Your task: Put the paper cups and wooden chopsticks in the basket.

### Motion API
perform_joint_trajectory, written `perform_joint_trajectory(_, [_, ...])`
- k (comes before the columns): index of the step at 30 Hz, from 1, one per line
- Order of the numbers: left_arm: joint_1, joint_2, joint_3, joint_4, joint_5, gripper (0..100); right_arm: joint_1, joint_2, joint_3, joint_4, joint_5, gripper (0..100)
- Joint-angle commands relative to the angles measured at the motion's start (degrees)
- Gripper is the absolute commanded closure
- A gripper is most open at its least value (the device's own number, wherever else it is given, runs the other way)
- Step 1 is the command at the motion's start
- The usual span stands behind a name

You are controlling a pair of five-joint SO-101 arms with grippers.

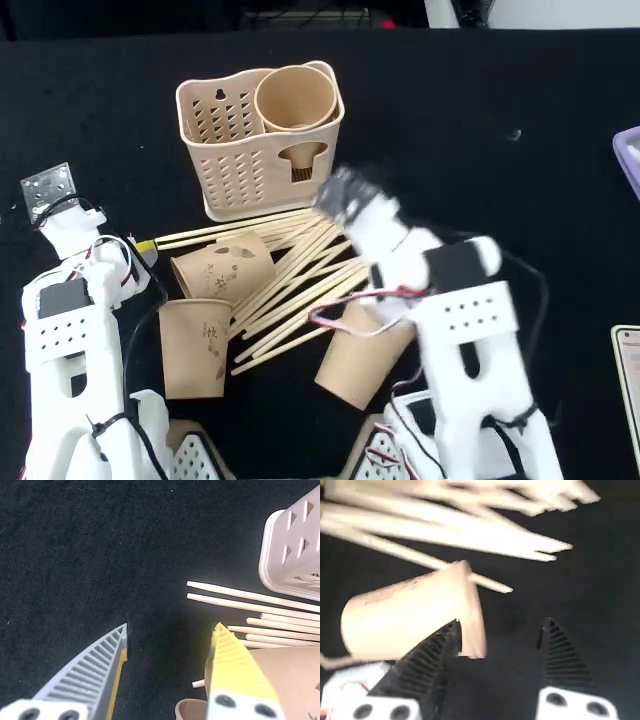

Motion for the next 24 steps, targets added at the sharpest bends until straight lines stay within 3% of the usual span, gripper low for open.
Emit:
perform_joint_trajectory(1, [-0.75,-1.23,-0.31,-0.7,0.7,74,-2.73,-1.8,3.38,-1.23,5.54,73.9])
perform_joint_trajectory(13, [-0.75,-1.23,-0.31,-0.7,0.7,74,-3.16,-1.8,8.66,-0.79,18.55,74.3])
perform_joint_trajectory(16, [-0.75,-1.23,-0.31,-0.79,0.7,74,-3.08,-1.89,9.89,-0.79,20.31,82.4])
perform_joint_trajectory(19, [-0.75,-1.23,-0.31,-0.79,0.7,74,-2.81,-2.24,7.87,-0.35,20.04,98.7])
perform_joint_trajectory(24, [-0.75,-1.23,-0.31,-0.79,0.7,74,-3.08,-2.24,-3.65,11.96,20.13,98.6])
